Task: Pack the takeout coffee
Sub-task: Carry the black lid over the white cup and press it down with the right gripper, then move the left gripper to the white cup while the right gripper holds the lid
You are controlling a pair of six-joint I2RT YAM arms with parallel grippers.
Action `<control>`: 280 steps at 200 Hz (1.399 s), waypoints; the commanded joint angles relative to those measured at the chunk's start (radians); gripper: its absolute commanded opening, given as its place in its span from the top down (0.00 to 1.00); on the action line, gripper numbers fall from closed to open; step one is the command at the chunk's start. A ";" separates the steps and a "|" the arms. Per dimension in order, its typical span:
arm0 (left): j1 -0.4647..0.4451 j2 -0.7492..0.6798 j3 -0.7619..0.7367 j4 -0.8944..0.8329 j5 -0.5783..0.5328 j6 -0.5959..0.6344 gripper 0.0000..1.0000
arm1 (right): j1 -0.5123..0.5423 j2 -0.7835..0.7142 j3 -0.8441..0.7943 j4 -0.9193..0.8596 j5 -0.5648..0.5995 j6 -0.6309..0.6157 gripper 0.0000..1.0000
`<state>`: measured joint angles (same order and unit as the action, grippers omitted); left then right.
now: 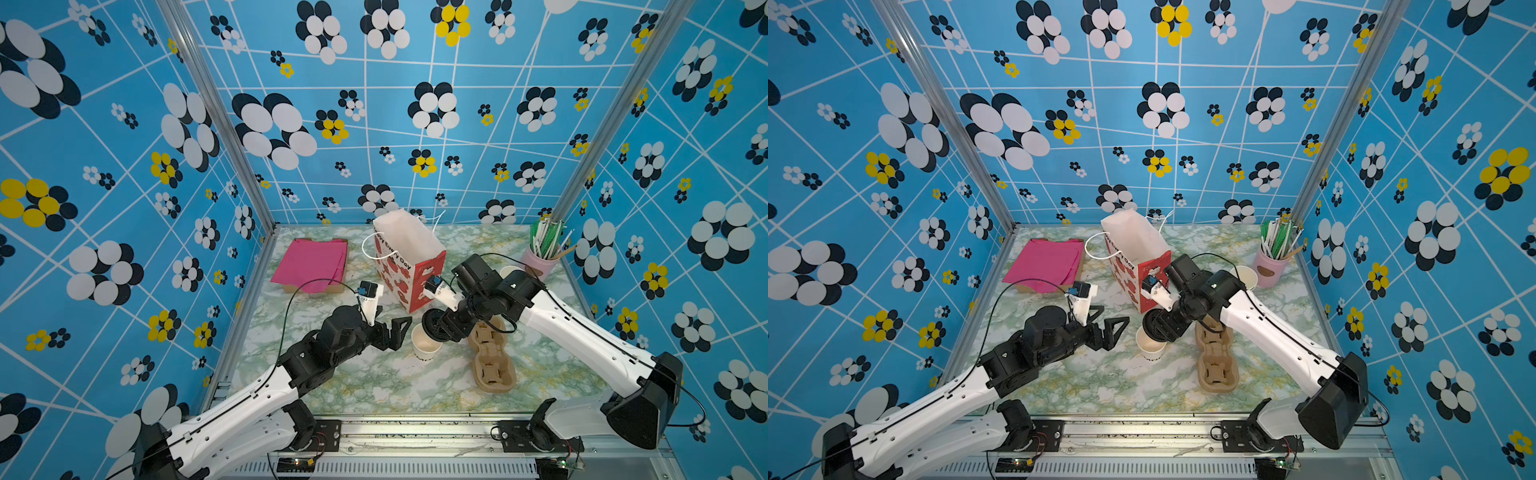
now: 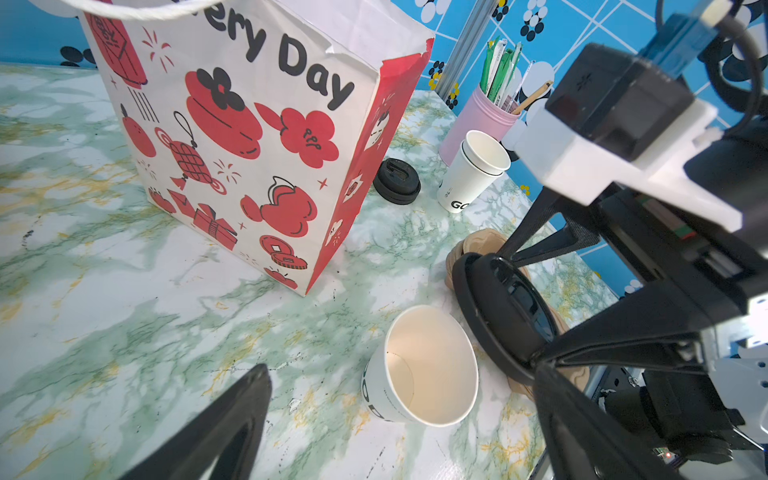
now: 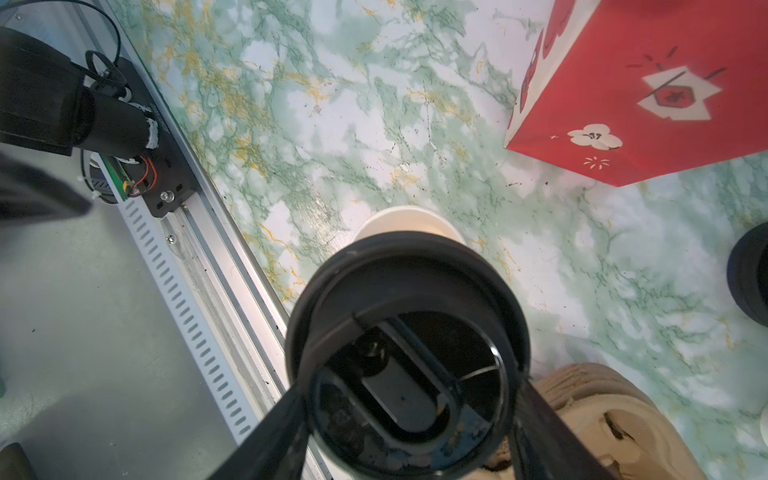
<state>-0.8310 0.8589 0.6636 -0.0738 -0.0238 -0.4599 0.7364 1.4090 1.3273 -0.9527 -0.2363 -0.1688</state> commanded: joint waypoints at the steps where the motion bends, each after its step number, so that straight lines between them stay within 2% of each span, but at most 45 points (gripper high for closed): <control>1: 0.013 0.008 0.027 0.030 0.015 -0.014 0.01 | 0.020 0.023 -0.026 0.051 0.041 0.000 0.31; 85: 0.089 0.006 0.030 -0.083 -0.033 -0.084 0.01 | 0.070 0.091 -0.054 0.064 0.088 -0.006 0.32; 280: 0.122 0.117 0.045 -0.083 0.114 -0.098 0.01 | 0.124 0.201 0.033 -0.003 0.159 -0.006 0.30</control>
<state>-0.7193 0.9600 0.6716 -0.1577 0.0532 -0.5583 0.8455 1.5909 1.3315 -0.9089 -0.0982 -0.1692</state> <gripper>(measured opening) 0.992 0.704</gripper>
